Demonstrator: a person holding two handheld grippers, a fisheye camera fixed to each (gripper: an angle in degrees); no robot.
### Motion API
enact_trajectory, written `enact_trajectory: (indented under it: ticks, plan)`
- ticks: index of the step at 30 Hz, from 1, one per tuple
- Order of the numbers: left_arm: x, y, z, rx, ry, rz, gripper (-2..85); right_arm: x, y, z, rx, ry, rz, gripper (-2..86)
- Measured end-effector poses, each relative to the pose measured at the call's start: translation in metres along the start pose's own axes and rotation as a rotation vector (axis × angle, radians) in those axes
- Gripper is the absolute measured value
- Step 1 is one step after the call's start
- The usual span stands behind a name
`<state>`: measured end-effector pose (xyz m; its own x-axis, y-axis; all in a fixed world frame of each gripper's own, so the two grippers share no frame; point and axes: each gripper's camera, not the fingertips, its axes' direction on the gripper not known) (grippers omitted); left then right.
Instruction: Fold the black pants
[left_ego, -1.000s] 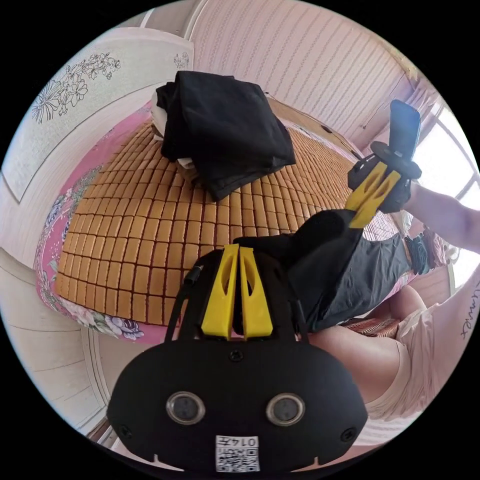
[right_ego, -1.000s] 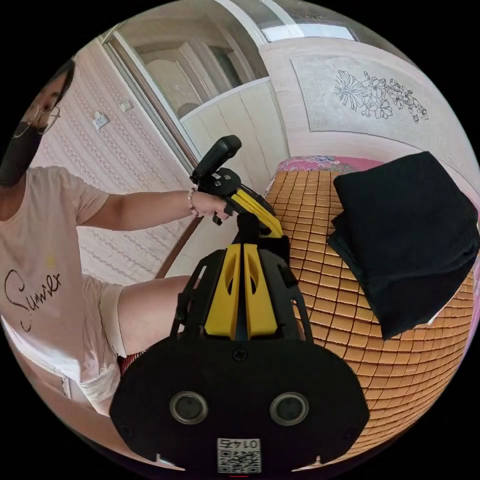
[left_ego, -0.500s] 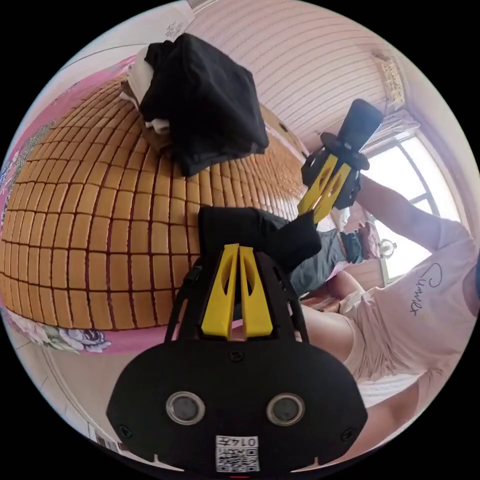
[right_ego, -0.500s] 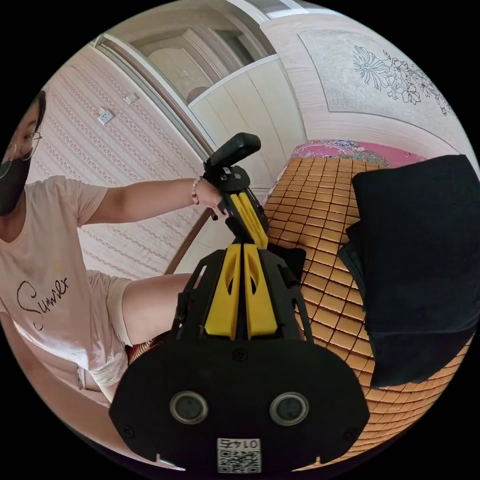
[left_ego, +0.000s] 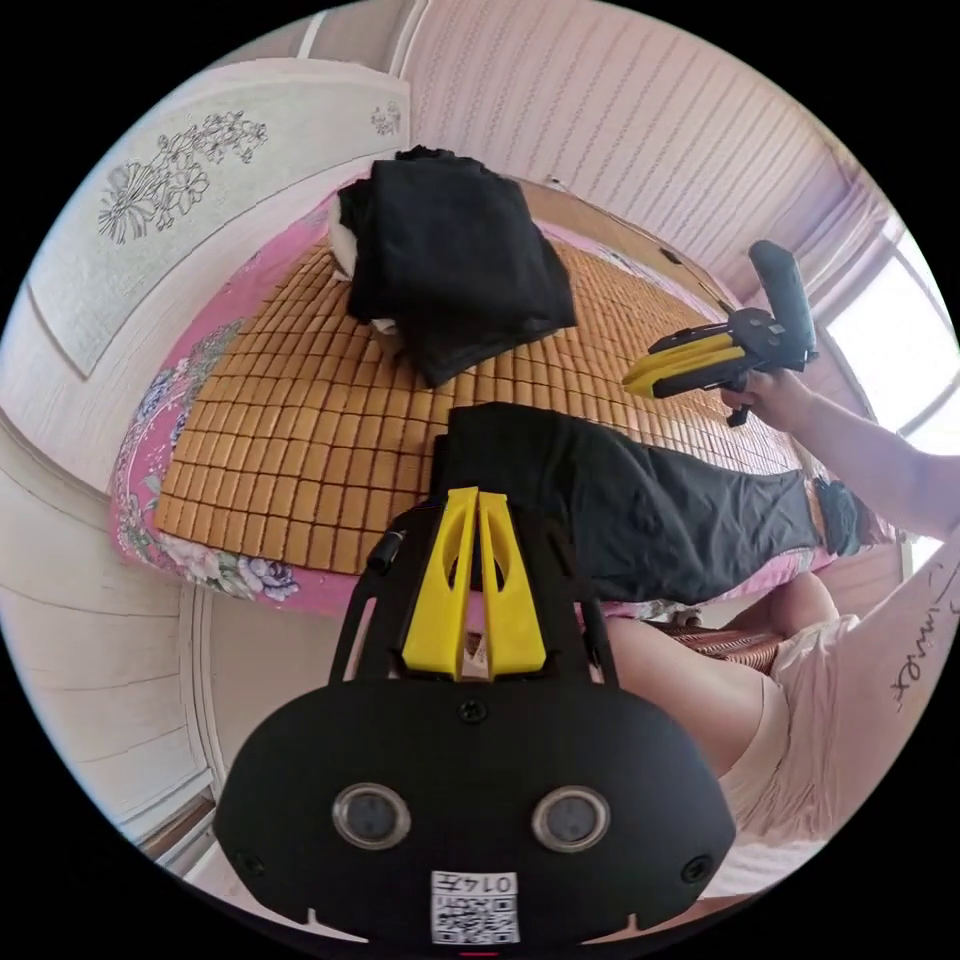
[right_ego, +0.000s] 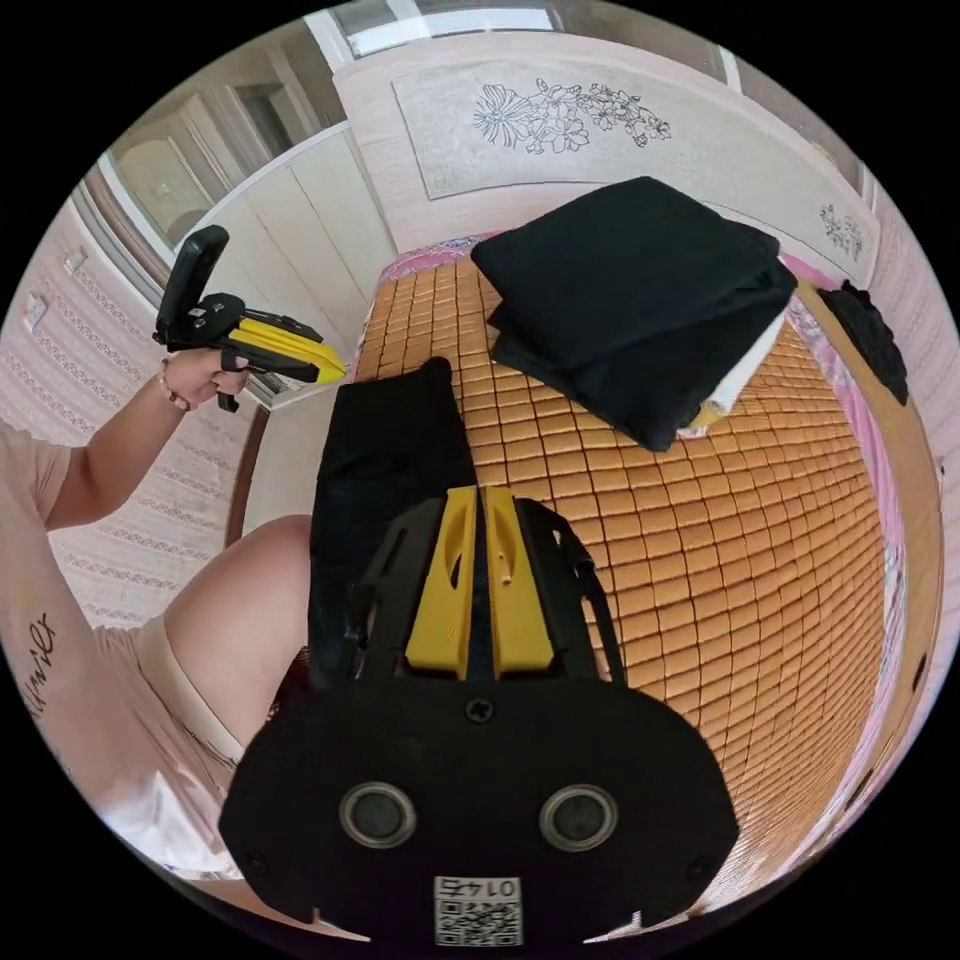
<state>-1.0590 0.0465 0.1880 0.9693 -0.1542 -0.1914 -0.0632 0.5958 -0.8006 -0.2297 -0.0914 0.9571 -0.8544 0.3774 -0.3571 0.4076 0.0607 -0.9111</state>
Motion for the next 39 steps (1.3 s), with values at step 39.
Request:
enact_trajectory:
  ticks: [39]
  plan:
    - [0.565, 0.006, 0.203, -0.375, 0.049, 0.768, -1.0, -0.058, 0.310, -0.125, -0.501, 0.311, 0.420, -1.0]
